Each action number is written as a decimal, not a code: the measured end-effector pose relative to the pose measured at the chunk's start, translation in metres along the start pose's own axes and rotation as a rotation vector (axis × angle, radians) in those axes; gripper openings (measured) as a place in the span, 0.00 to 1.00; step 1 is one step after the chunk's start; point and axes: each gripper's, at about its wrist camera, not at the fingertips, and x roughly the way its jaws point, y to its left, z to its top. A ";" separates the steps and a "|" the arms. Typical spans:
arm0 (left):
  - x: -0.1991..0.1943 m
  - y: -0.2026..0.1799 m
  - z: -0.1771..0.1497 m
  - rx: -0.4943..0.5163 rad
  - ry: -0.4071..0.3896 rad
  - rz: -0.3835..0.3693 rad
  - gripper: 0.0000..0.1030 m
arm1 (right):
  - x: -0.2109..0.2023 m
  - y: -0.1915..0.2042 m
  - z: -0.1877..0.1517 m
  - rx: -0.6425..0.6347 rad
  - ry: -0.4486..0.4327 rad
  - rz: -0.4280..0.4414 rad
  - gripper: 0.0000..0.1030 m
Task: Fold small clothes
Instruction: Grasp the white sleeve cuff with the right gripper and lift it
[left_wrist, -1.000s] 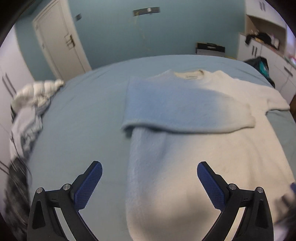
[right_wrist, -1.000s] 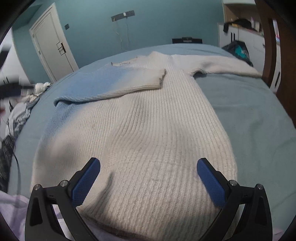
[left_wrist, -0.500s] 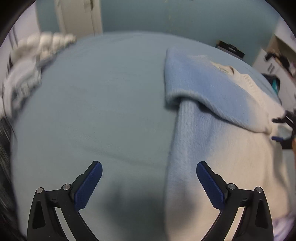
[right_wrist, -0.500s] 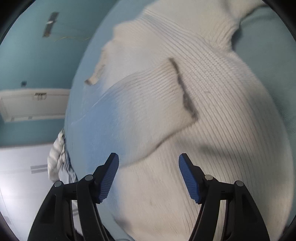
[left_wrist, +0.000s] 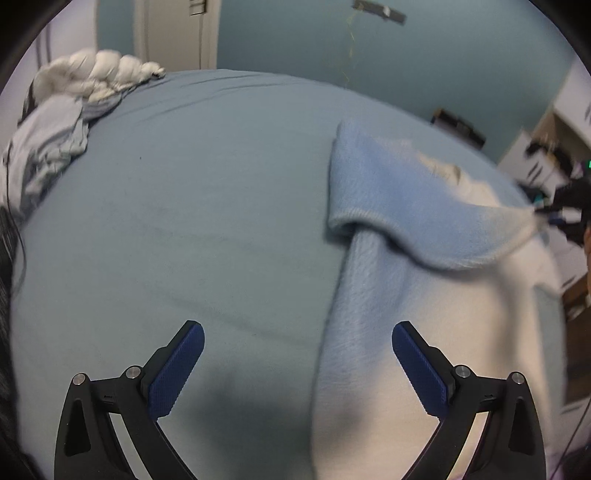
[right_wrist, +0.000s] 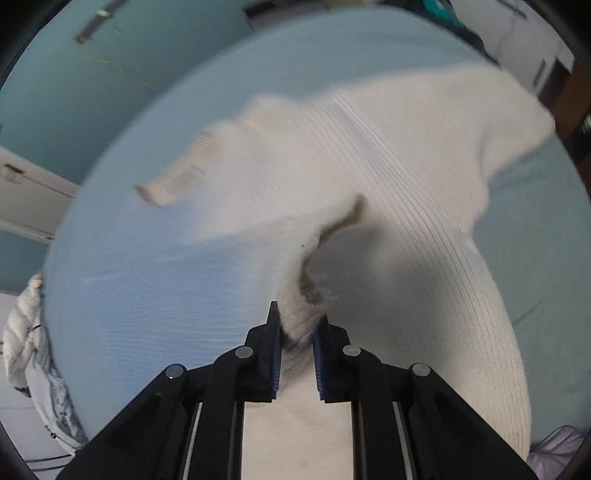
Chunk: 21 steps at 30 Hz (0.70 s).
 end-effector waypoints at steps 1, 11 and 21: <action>-0.002 0.001 0.001 -0.018 -0.007 -0.019 0.99 | -0.023 0.027 0.002 -0.034 -0.031 0.018 0.10; 0.006 0.014 -0.001 -0.084 0.016 -0.059 0.99 | -0.212 0.335 -0.059 -0.486 -0.240 0.141 0.10; 0.011 0.025 -0.001 -0.127 0.016 -0.064 0.99 | -0.230 0.425 -0.106 -0.622 -0.369 0.184 0.10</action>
